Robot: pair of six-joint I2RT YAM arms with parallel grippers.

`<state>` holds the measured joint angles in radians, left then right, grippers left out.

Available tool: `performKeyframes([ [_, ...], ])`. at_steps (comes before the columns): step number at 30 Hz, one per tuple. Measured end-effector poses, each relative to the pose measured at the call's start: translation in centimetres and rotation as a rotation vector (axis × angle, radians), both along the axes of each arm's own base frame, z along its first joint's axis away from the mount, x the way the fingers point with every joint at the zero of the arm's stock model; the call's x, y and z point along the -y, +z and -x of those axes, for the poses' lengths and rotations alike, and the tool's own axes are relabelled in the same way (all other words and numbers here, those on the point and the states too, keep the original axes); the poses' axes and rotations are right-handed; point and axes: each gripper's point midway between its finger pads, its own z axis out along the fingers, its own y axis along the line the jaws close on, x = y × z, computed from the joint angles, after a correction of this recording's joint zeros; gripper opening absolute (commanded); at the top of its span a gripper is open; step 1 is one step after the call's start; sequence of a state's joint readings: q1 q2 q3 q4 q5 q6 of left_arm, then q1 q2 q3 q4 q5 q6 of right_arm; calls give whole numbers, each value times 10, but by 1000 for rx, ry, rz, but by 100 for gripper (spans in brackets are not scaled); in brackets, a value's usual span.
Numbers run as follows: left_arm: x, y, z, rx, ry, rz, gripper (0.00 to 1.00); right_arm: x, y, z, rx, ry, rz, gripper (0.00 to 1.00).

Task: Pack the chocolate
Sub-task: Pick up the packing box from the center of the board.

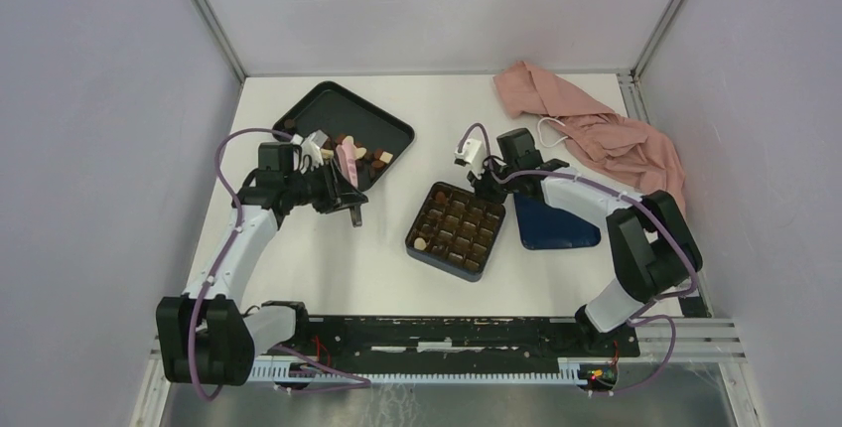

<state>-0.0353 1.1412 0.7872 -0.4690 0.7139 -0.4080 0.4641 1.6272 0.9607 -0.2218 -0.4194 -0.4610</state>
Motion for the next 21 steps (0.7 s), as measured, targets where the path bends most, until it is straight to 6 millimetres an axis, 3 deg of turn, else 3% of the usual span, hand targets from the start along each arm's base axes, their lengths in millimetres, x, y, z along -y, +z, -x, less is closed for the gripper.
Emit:
performKeyframes([
  [5, 6, 4, 6, 17, -25, 4, 2, 4, 14, 4, 52, -13, 6, 0],
  [14, 18, 17, 15, 60, -84, 34, 2, 8, 75, -13, 302, -64, 1, 0],
  [21, 32, 23, 25, 87, -143, 42, 2, 15, 75, -14, 344, -88, 24, 0],
])
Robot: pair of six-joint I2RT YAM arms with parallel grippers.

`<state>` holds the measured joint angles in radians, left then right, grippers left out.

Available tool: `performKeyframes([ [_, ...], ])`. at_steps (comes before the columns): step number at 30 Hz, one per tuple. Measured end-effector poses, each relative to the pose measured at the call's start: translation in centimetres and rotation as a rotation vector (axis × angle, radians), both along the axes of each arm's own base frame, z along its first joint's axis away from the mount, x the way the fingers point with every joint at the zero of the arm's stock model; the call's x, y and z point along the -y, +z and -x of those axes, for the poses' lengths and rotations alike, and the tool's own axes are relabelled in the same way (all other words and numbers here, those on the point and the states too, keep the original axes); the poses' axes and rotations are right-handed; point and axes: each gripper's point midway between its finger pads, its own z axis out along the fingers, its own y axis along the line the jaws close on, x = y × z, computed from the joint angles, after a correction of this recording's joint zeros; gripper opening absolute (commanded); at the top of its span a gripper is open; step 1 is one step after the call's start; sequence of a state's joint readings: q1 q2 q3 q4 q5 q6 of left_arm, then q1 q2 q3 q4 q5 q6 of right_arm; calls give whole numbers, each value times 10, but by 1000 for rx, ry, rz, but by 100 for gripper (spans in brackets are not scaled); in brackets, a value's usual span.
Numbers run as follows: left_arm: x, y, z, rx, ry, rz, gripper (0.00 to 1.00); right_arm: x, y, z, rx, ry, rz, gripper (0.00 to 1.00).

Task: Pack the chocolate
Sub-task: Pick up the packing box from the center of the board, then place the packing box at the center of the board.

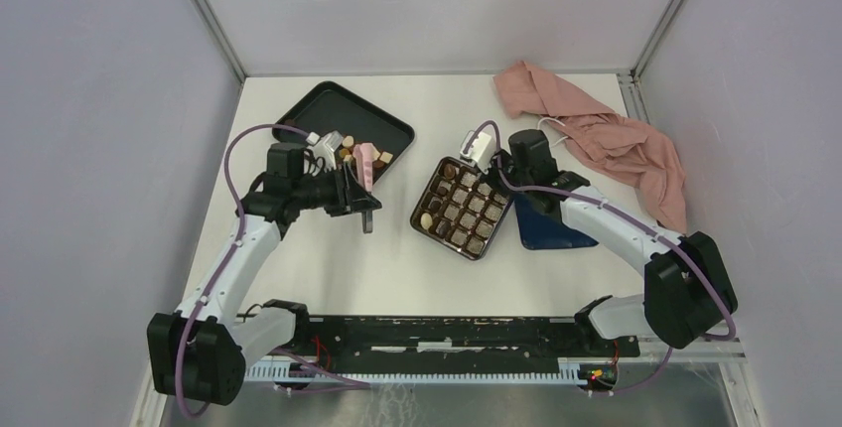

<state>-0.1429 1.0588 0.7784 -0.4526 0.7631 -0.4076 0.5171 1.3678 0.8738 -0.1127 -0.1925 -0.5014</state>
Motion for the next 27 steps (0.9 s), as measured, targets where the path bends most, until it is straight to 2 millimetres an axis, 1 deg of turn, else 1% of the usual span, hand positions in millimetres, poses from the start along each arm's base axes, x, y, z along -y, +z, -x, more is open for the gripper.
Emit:
performKeyframes([
  [6, 13, 3, 7, 21, -54, 4, 2, 1, -7, 3, -11, 3, -1, 0],
  [10, 19, -2, 13, 17, -80, 4, 2, -2, -10, 6, -9, 14, -19, 0],
  [17, 30, -1, 26, 31, -138, 11, 2, -9, -4, 11, -11, 35, -69, 0],
  [19, 35, -1, 31, 31, -160, 13, 2, -12, -6, 12, -24, 42, -83, 0],
  [21, 41, -3, 39, 17, -183, 18, 2, -16, -12, 12, -47, 48, -97, 0],
  [27, 53, -20, 63, -54, -227, 23, 3, -22, -44, 18, -166, 41, -106, 0],
])
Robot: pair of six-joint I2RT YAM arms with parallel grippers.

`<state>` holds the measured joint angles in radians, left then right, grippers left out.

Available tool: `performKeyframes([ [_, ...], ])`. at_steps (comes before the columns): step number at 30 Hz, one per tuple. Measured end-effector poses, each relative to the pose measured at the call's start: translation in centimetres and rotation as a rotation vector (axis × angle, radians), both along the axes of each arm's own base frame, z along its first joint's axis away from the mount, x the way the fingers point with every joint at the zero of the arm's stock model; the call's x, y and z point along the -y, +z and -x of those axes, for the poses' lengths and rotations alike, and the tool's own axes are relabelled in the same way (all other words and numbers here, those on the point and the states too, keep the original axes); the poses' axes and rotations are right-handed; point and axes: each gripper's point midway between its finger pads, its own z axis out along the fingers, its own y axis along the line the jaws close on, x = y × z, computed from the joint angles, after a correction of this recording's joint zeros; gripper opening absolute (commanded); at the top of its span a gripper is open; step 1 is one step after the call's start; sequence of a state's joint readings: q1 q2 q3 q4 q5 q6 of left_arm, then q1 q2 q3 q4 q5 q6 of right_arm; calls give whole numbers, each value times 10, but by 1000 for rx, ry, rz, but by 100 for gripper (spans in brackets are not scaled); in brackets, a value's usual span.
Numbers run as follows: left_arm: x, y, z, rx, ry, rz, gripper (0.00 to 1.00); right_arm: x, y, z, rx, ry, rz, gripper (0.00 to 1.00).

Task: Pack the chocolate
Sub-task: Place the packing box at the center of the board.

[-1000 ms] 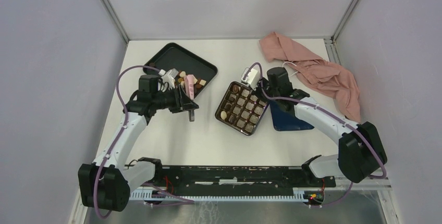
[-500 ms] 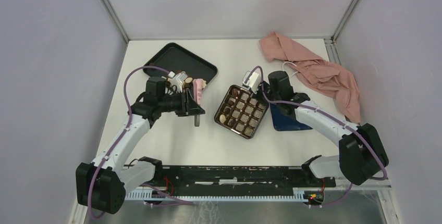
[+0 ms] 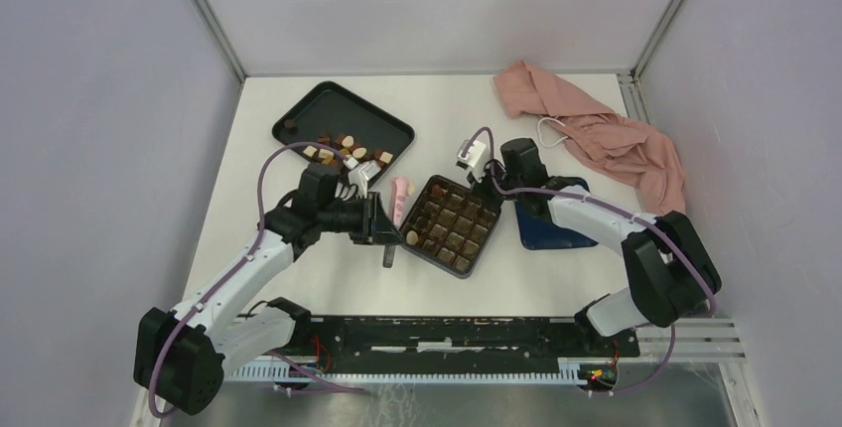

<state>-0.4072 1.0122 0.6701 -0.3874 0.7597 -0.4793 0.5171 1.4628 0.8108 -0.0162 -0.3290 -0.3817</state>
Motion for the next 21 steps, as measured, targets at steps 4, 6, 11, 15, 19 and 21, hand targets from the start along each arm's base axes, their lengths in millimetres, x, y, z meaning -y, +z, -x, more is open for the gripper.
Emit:
performKeyframes([
  [4, 6, -3, 11, -13, -19, -9, 3, -2, -12, 3, -54, -10, -5, 0],
  [6, 9, -5, 14, -18, -24, -18, 3, -2, -18, 4, -77, -18, -5, 1],
  [11, 18, -16, 24, -42, -40, -68, 3, -3, -33, 5, -126, -29, 2, 2],
  [15, 27, -40, 38, -88, -79, -165, 3, -6, -32, 2, -139, -34, -11, 3],
  [19, 25, -62, 43, -132, -78, -281, 3, -5, -32, 0, -156, -54, -27, 5],
  [21, 23, -67, 42, -138, -68, -318, 3, -4, -32, -1, -166, -63, -39, 6],
])
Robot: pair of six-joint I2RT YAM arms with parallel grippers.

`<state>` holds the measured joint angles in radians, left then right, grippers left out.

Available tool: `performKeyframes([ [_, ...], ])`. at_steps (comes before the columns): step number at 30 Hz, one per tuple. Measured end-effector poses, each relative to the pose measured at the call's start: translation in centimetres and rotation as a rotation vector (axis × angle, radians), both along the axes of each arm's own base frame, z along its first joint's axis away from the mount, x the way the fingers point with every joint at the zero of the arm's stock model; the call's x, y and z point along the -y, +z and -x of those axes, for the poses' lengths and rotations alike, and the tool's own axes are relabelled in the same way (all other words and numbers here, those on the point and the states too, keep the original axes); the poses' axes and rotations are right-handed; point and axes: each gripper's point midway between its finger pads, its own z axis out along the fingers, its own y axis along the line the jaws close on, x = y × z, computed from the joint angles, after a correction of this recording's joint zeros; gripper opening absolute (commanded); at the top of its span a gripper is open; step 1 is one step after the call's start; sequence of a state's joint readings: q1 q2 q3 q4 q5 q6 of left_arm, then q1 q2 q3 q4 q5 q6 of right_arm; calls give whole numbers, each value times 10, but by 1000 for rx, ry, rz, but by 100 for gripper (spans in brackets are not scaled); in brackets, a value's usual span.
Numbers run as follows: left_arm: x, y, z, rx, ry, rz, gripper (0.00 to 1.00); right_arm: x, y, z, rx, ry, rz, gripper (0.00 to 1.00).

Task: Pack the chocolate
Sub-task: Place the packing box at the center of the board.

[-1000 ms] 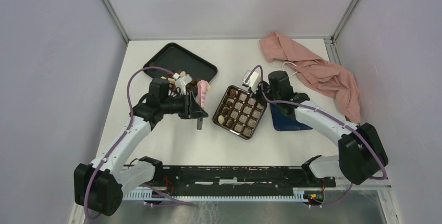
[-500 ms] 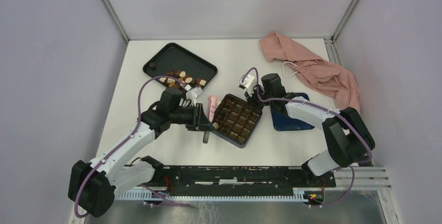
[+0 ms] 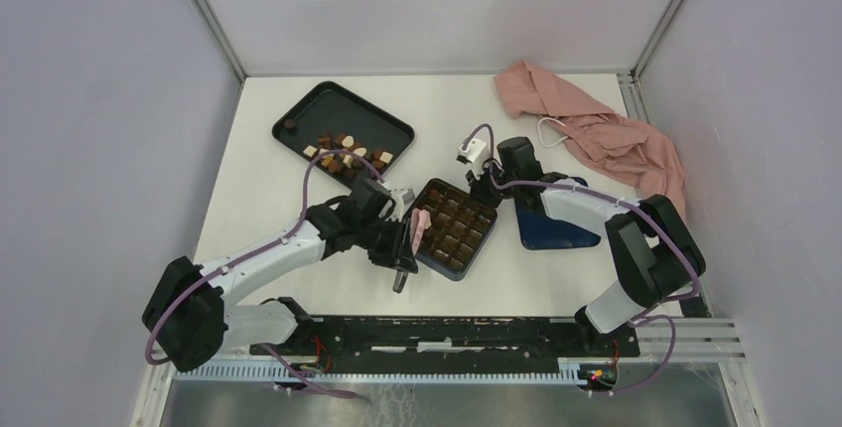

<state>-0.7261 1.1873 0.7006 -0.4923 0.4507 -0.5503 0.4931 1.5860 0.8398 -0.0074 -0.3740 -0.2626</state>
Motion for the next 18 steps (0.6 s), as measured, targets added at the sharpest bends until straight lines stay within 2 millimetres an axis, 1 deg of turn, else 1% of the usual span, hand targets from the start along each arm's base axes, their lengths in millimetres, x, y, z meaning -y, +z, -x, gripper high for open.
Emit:
performKeyframes([
  [5, 3, -4, 0, 7, -11, -62, 4, 2, 0, -1, -17, -10, -18, 11],
  [6, 5, -5, 0, 8, -15, -69, 5, 2, 1, 0, -19, -8, -21, 15],
  [9, 8, -8, 0, 6, -24, -97, 6, 1, 0, 1, -26, -2, -28, 23],
  [13, 10, -12, -5, 3, -20, -130, 8, -1, 1, 3, -31, 9, -36, 35],
  [18, 9, -17, -8, -13, -14, -173, 11, -3, 2, 4, -35, 21, -42, 47],
])
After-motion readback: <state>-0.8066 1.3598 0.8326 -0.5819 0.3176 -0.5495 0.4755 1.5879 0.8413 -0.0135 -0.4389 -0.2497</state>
